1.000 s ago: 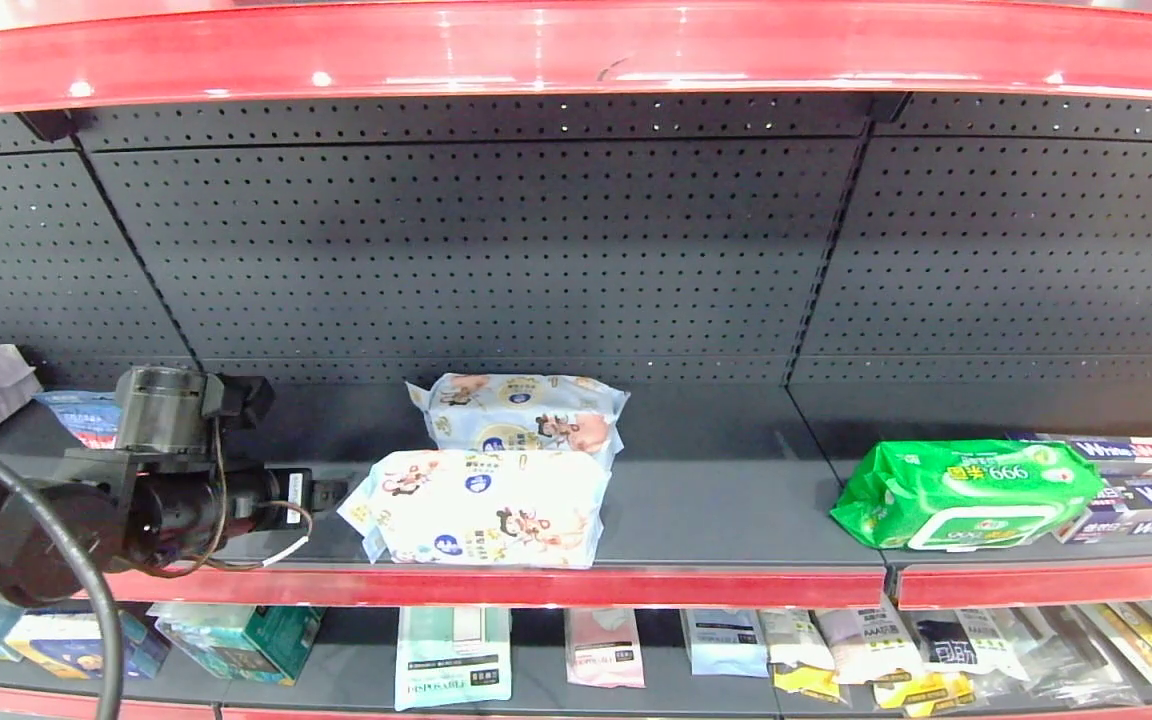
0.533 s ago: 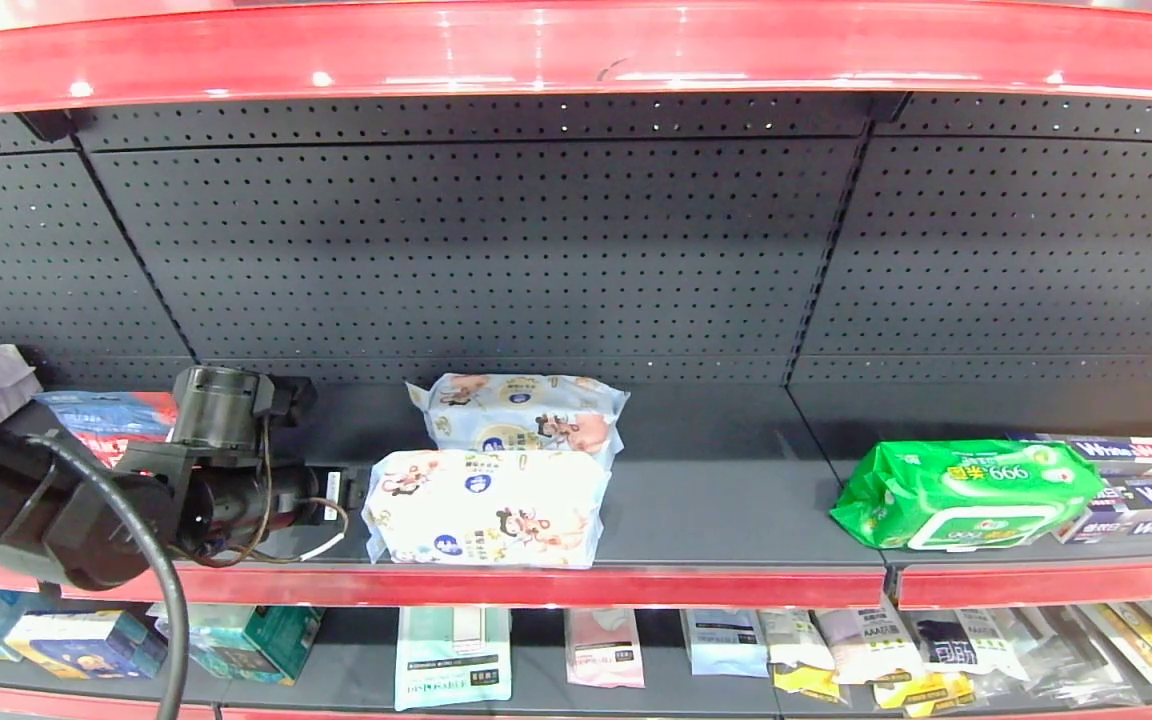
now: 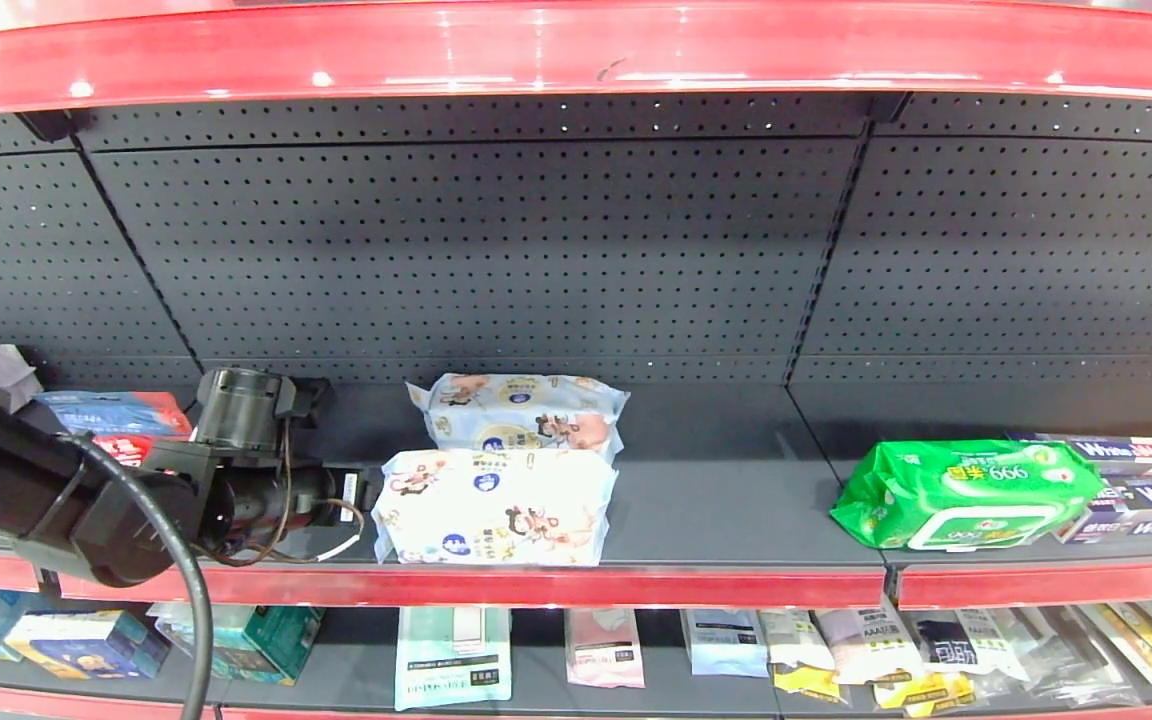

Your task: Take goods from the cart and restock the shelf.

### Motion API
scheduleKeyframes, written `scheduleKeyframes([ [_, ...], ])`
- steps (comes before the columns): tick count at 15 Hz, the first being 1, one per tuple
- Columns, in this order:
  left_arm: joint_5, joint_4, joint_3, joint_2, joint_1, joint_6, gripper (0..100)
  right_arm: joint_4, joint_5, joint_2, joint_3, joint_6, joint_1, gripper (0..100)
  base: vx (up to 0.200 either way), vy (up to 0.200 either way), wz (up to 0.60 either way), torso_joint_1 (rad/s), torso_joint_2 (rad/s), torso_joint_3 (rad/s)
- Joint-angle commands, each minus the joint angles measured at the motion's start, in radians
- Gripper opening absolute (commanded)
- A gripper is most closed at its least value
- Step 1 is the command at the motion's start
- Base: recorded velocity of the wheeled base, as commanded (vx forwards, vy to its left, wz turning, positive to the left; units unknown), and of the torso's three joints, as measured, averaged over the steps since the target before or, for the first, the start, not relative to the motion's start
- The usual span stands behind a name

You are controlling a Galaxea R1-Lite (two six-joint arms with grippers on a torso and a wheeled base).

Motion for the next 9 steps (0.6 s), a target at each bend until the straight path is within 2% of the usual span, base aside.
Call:
scheduleKeyframes([
  [1, 0.0, 0.0, -0.008, 0.004, -0.007, -0.001, 100, 0.0, 0.0, 0.002, 0.0, 0.001, 0.0, 100, 0.0, 0.0, 0.0, 0.0, 0.0, 0.0],
  [8, 0.01, 0.003, 0.0, -0.034, 0.0, 0.007, 100, 0.0, 0.0, 0.002, 0.0, -0.001, 0.0, 100, 0.0, 0.0, 0.0, 0.0, 0.0, 0.0],
  [9, 0.008, 0.011, 0.012, -0.082, 0.011, 0.022, 100, 0.0, 0.0, 0.002, 0.0, 0.001, 0.0, 100, 0.0, 0.0, 0.0, 0.0, 0.0, 0.0],
])
